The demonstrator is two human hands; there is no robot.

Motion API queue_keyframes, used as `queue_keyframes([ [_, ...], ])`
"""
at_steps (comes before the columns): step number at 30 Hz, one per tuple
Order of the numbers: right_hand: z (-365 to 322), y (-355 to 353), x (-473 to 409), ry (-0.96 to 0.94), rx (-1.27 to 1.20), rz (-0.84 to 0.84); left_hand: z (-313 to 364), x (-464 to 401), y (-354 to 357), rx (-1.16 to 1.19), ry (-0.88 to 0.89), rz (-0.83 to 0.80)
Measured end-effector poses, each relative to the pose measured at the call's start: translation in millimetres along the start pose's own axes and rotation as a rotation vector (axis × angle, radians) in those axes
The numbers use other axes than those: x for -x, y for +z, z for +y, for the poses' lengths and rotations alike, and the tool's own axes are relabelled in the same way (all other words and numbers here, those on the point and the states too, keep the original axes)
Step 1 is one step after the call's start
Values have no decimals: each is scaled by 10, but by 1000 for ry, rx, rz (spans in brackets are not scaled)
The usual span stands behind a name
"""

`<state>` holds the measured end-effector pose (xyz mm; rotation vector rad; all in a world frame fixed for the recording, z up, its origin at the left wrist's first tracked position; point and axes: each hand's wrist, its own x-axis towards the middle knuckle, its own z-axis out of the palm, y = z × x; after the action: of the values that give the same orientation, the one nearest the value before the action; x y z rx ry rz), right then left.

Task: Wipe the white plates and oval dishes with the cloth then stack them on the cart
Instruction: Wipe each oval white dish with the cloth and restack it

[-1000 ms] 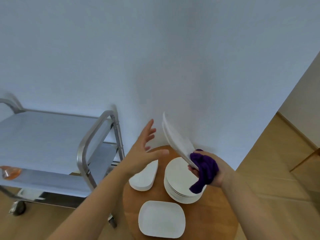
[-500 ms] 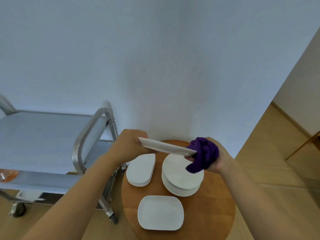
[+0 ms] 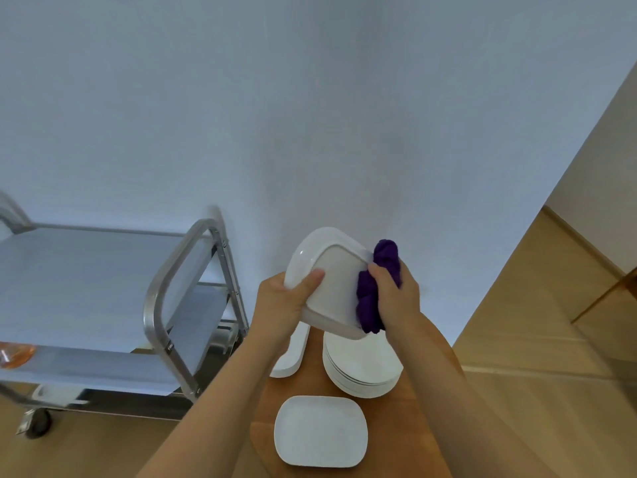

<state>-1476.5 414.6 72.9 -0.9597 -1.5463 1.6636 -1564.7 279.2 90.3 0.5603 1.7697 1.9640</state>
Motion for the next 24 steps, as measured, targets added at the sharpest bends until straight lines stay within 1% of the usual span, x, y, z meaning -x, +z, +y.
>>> queue_keyframes([
  [2, -20, 115, 67, -79, 84, -24, 1, 10, 66, -58, 17, 22],
  [4, -87, 258, 181, -253, 231, -103, -41, 17, 134, -91, 3, 62],
  [7, -187, 462, 341, -522, 459, -216, -107, -20, 146, -57, -52, 142],
  [9, -212, 545, 414, -601, 509, -273, -120, -46, 106, 27, -75, 164],
  [12, -135, 564, 514, -648, 548, -349, -64, -51, 20, 248, -161, 215],
  [15, 78, 435, 531, -782, 635, -302, 24, -94, -56, 321, -202, 293],
  [17, 230, 271, 471, -783, 642, -260, 93, -129, -134, 311, -160, 331],
  [19, 331, 95, 378, -687, 605, -274, 126, -142, -231, 260, -115, 350],
  [21, 380, -41, 285, -617, 592, -311, 110, -140, -303, 223, -92, 330],
  [24, 419, -154, 158, -544, 666, -320, 39, -123, -336, 202, -127, 291],
])
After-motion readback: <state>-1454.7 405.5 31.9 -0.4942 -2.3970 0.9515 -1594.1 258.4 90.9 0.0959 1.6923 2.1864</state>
